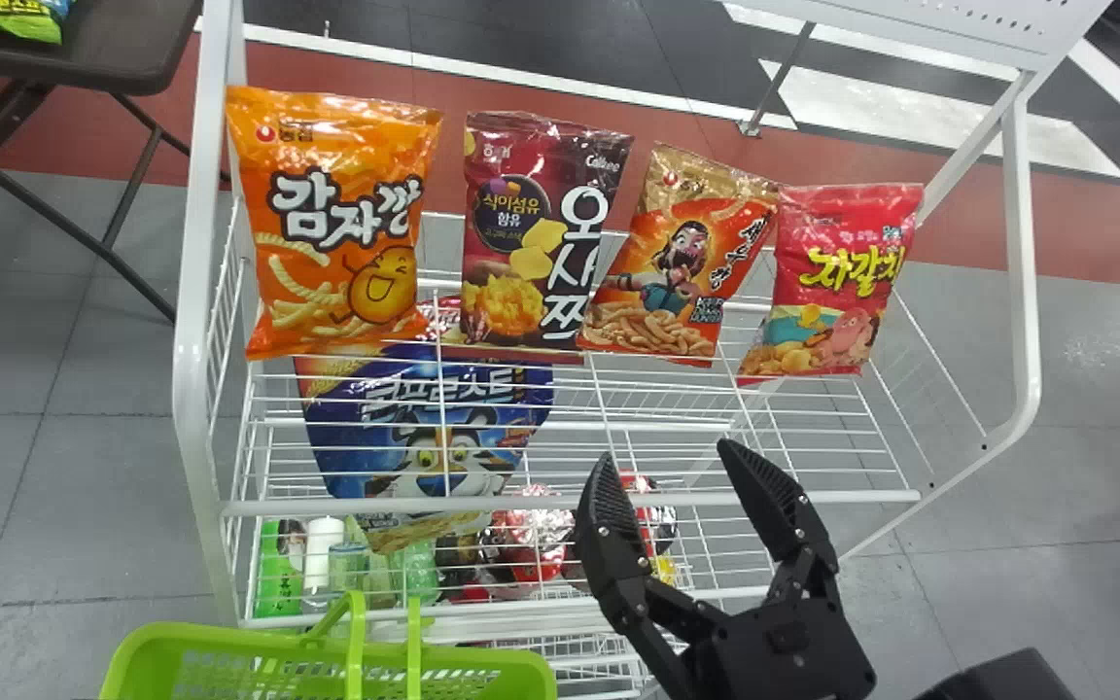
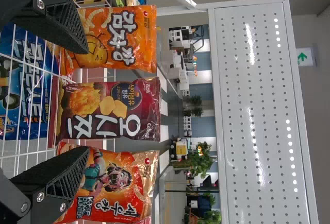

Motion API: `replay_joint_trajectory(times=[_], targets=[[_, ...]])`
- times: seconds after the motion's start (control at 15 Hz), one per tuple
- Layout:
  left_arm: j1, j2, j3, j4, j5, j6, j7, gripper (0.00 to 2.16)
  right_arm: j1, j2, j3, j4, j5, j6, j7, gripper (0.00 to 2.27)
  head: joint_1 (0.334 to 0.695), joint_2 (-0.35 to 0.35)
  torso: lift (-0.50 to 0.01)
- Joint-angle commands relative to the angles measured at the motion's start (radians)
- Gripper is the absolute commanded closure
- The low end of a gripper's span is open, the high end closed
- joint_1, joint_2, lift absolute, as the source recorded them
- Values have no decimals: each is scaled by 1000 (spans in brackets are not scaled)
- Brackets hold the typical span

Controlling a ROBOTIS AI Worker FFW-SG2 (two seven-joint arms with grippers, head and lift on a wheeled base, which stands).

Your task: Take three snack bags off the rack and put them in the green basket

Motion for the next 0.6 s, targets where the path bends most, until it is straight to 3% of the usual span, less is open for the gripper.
replay_joint_trajectory(times=[0.0,0.53], targets=[[0,0,0,1,0,-2,0,1760,-2,1,0,0,0,9,0,167,695,-350,-24],[0,-2,3,4,0,-5,-1,1760,-5,1,0,7,0,-7,-2,157,695,-350,-24]])
